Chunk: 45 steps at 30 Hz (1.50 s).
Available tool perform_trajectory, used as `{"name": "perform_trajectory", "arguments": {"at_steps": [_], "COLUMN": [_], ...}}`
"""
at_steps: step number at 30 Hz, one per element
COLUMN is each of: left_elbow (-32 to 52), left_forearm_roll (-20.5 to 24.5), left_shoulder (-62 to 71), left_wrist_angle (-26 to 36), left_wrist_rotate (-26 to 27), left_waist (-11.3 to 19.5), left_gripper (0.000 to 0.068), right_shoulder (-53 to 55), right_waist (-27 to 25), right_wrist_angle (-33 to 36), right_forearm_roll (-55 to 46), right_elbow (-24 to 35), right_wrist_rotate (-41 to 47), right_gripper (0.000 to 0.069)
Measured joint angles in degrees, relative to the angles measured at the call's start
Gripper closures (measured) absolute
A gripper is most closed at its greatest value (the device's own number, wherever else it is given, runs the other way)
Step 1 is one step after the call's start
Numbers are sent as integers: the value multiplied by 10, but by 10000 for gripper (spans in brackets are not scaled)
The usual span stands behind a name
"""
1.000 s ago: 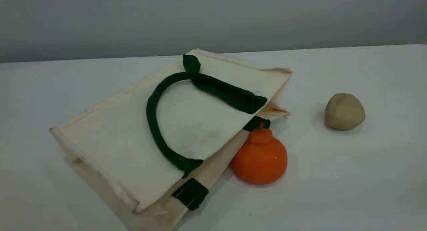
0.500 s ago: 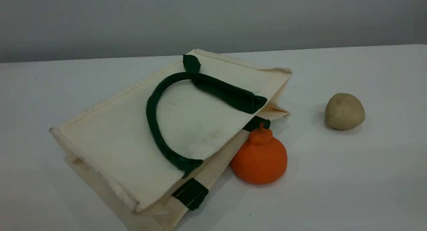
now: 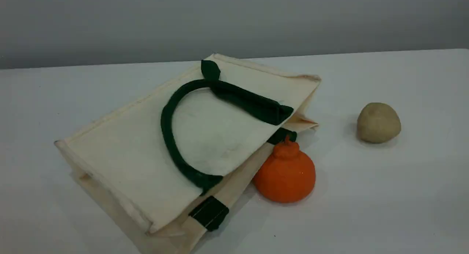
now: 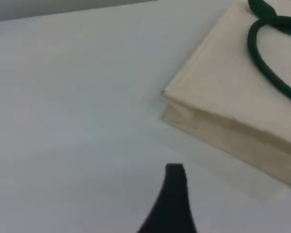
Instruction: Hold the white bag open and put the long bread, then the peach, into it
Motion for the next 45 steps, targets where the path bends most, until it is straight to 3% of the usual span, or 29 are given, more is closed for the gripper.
{"name": "perform_trajectory", "arguments": {"at_steps": [10, 16, 19, 45], "left_elbow": [0, 0, 0, 0], "left_forearm_roll": [-1, -3, -2, -2], "left_shoulder": [0, 0, 0, 0], "left_wrist_angle": [0, 1, 1, 1], "left_wrist_rotate": [0, 1, 1, 2], "left_waist": [6, 79, 93, 94], "left_gripper": [89, 89, 89, 89], "right_shoulder": [-1, -29, -56, -59], "right_waist": [-4, -62, -80, -88], "right_wrist_angle": [1, 1, 1, 1], "right_forearm_roll": [1, 2, 2, 2], "right_elbow": [0, 0, 0, 0], "right_wrist_rotate": [0, 0, 0, -1], "right_gripper": [104, 104, 104, 104]}}
